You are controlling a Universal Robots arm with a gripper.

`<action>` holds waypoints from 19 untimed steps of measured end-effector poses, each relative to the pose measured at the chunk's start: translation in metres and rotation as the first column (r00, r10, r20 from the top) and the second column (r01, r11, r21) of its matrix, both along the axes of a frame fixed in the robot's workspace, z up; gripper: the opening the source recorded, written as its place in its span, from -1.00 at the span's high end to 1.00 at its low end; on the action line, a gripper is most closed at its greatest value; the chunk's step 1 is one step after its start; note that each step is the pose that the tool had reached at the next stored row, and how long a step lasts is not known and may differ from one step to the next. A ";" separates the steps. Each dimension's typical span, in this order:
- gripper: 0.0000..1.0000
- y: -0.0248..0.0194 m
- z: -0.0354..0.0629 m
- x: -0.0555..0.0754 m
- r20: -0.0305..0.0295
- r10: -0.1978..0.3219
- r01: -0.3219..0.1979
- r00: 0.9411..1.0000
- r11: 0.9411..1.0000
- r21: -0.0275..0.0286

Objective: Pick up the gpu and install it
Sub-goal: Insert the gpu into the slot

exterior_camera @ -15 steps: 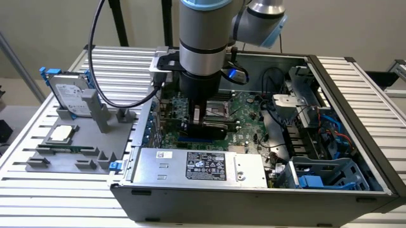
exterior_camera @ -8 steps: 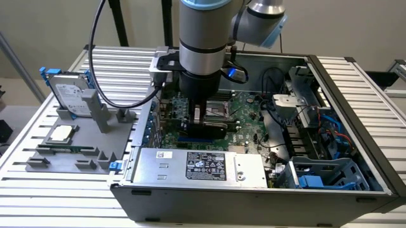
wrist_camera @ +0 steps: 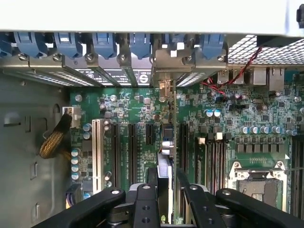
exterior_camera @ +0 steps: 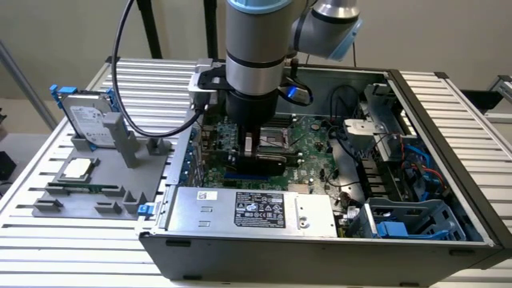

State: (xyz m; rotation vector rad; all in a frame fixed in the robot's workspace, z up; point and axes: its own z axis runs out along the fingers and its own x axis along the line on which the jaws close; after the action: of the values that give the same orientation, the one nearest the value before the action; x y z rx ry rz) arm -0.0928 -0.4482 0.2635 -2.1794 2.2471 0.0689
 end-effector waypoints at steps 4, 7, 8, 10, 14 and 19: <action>1.00 0.0008 -0.0019 -0.001 0.000 0.000 0.000 1.000 1.000 -0.002; 1.00 0.0017 -0.0029 -0.001 0.000 0.000 0.000 1.000 1.000 -0.002; 1.00 0.0019 -0.0031 -0.001 0.000 0.000 0.000 1.000 1.000 -0.003; 1.00 0.0021 -0.0035 -0.001 0.000 0.000 0.000 1.000 1.000 -0.006; 1.00 0.0021 -0.0034 -0.001 0.000 0.000 0.000 1.000 1.000 -0.015; 1.00 0.0029 -0.0039 -0.001 0.000 0.000 0.000 1.000 1.000 -0.016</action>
State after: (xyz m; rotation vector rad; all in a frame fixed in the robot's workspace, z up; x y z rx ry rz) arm -0.0942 -0.4453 0.2597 -2.1875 2.2555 0.0509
